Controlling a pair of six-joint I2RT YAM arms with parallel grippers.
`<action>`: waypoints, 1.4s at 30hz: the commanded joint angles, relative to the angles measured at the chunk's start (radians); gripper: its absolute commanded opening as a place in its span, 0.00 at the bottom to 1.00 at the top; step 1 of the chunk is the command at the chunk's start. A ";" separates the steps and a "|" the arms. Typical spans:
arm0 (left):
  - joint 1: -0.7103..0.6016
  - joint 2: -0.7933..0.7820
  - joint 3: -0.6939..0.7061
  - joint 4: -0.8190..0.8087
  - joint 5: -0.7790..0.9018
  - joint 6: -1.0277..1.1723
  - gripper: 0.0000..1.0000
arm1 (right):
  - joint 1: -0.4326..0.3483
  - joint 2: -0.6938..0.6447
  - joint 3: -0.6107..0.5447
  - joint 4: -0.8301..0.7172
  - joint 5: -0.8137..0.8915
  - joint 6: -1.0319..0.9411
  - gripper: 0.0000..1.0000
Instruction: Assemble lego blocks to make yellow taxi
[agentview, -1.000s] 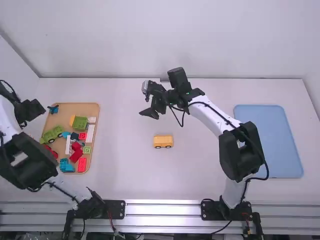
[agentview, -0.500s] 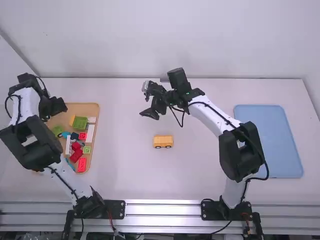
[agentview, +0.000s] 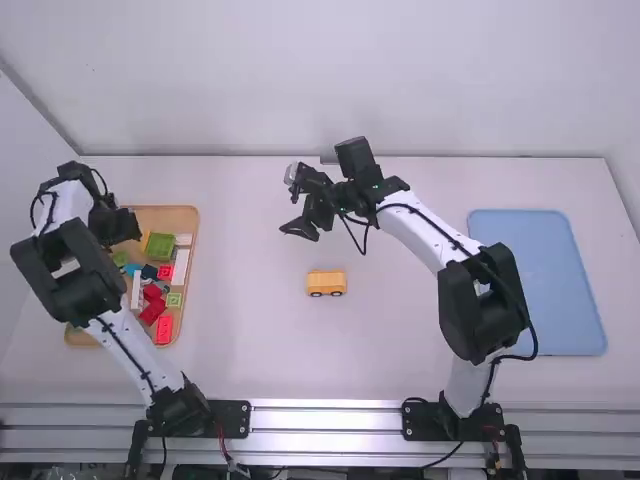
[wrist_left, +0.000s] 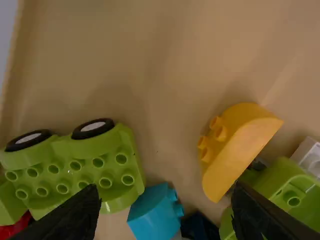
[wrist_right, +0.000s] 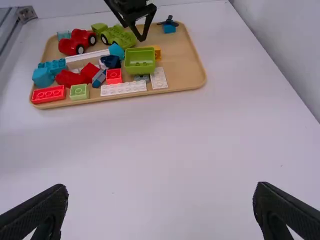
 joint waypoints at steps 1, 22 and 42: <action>0.003 0.007 0.001 -0.001 -0.001 0.058 0.67 | -0.002 -0.020 0.034 0.000 -0.006 0.004 0.98; -0.090 0.007 -0.139 0.112 0.010 0.299 0.64 | -0.002 -0.020 0.033 -0.008 -0.005 0.003 0.99; -0.091 0.007 -0.201 0.208 0.056 0.365 0.59 | 0.000 -0.020 0.024 -0.018 0.043 0.004 0.99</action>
